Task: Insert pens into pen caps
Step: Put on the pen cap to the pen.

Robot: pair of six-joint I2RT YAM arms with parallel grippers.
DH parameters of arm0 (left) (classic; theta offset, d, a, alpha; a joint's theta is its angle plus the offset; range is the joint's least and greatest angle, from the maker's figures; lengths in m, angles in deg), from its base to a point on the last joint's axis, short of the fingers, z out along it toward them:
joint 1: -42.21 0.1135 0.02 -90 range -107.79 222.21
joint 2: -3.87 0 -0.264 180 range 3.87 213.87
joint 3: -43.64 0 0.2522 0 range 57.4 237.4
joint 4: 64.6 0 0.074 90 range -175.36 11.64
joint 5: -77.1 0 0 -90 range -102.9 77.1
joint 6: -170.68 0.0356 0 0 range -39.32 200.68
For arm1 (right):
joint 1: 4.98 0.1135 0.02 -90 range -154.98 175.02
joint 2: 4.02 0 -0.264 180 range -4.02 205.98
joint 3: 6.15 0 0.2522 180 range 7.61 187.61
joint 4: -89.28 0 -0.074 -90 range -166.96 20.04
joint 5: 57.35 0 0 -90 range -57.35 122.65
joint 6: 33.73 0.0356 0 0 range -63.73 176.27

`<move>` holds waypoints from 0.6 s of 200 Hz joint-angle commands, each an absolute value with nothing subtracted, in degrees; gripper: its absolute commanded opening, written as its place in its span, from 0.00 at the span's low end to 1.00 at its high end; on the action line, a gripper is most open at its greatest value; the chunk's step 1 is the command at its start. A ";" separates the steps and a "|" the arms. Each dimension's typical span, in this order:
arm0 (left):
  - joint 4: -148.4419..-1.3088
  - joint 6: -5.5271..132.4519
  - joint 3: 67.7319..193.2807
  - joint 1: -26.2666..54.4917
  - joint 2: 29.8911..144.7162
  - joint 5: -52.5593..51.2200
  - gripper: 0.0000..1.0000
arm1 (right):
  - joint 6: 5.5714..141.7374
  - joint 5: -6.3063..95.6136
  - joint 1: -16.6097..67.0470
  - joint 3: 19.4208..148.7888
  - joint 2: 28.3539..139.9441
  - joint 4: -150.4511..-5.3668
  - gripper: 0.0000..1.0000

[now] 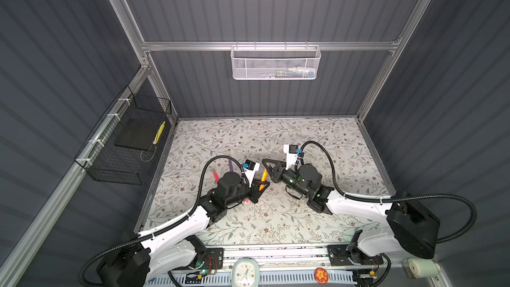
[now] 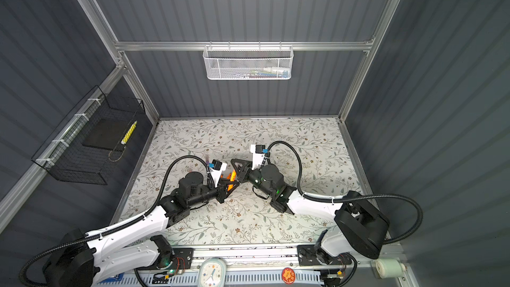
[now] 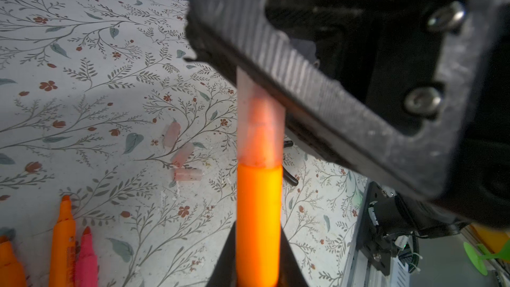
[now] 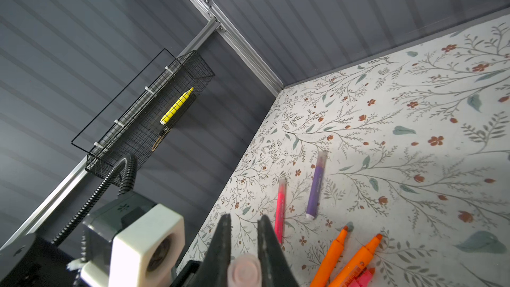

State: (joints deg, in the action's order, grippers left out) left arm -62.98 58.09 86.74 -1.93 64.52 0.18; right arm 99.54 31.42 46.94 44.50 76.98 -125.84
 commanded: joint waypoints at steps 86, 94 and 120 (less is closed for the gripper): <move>-62.14 65.33 101.01 4.24 65.15 -9.66 0.00 | 97.06 41.46 55.69 33.88 76.90 -127.06 0.00; -62.42 65.48 101.70 4.23 65.52 -9.19 0.00 | 96.92 41.76 56.24 33.98 77.30 -127.12 0.00; -62.32 66.18 102.36 4.24 65.52 -9.03 0.00 | 96.87 42.46 57.64 34.63 79.06 -128.17 0.00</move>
